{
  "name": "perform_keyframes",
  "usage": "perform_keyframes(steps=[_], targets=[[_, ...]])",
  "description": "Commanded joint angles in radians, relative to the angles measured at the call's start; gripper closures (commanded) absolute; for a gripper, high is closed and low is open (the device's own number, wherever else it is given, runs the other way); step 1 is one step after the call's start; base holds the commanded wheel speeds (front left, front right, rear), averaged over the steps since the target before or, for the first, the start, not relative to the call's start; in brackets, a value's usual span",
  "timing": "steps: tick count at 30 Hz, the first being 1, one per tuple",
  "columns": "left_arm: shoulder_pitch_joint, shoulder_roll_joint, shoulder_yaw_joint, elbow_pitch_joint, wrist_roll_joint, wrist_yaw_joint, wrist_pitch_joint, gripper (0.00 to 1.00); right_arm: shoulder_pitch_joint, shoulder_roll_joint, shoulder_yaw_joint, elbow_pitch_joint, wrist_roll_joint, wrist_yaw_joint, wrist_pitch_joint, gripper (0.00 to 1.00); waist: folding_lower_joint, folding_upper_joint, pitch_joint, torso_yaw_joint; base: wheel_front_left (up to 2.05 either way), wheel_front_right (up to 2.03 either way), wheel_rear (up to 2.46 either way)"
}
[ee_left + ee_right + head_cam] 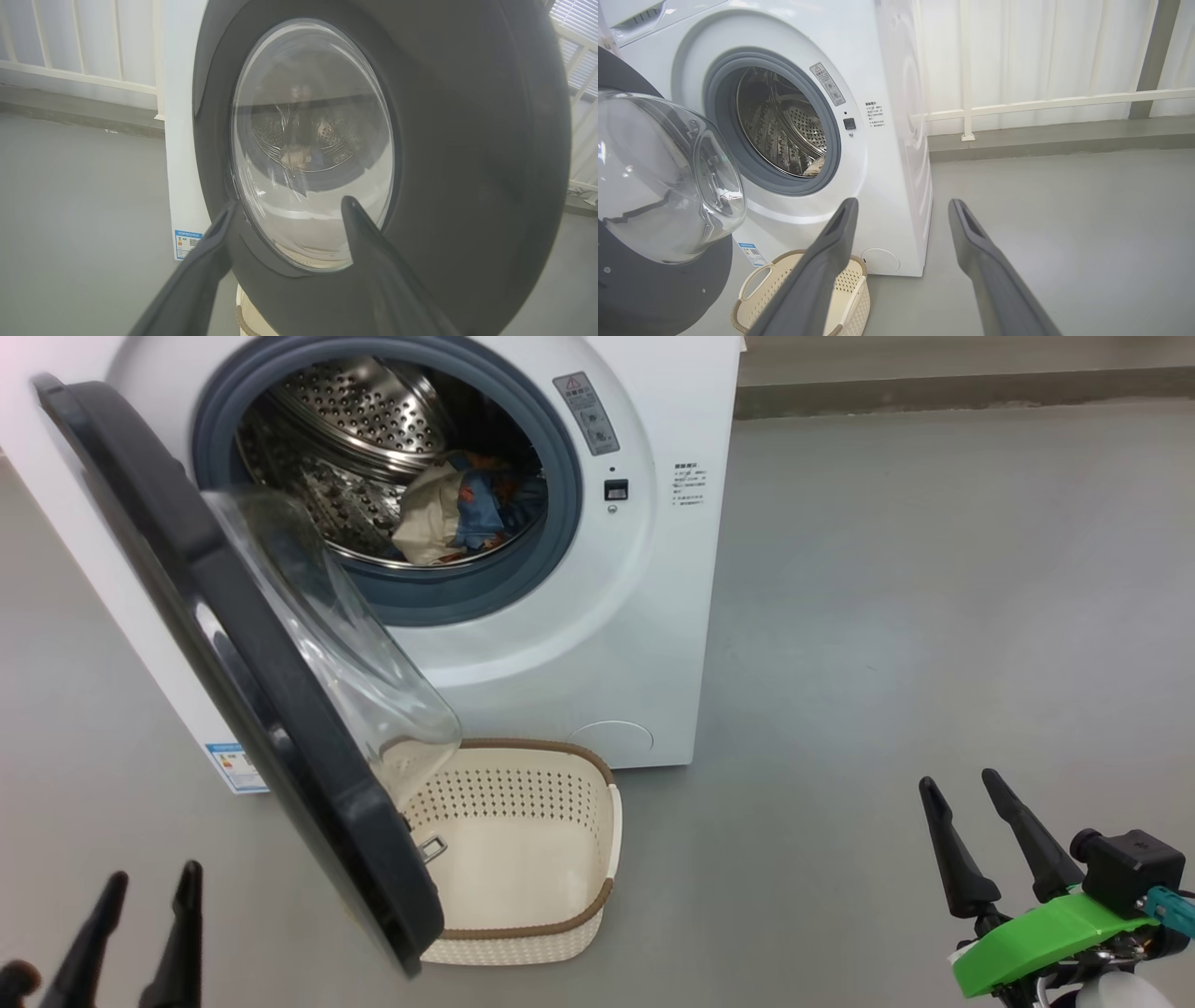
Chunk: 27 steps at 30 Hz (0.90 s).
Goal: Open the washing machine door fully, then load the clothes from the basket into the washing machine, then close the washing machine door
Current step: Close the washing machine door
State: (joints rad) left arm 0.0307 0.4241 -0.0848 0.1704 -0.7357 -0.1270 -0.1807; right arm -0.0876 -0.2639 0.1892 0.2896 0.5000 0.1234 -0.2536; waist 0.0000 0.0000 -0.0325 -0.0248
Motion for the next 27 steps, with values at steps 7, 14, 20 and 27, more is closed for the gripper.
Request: perform_keyframes(steps=[7,14,20,27], targets=[[-0.051,-0.008,0.009,0.065,0.075,-0.004,-0.073,0.0,-0.002,-0.024,0.011,-0.025,-0.007,0.007,-0.008,0.0,0.0,0.0,0.001,-0.016,0.0,0.0,0.0],[-0.056,-0.047,0.064,0.068,0.133,-0.004,-0.081,0.0,-0.007,-0.028,0.02,-0.023,-0.009,0.007,-0.008,0.0,0.0,0.0,0.004,-0.036,0.0,0.0,0.0],[-0.037,-0.072,0.093,0.043,0.159,-0.004,-0.081,0.0,-0.008,-0.029,0.02,-0.019,-0.011,0.007,-0.008,0.0,0.0,0.0,0.002,-0.042,0.0,0.0,0.0],[-0.036,-0.08,0.094,0.036,0.172,-0.004,-0.081,0.0,-0.009,-0.031,0.017,-0.018,-0.015,0.007,-0.008,0.0,0.0,0.0,-0.001,-0.039,0.0,0.0,0.0]])
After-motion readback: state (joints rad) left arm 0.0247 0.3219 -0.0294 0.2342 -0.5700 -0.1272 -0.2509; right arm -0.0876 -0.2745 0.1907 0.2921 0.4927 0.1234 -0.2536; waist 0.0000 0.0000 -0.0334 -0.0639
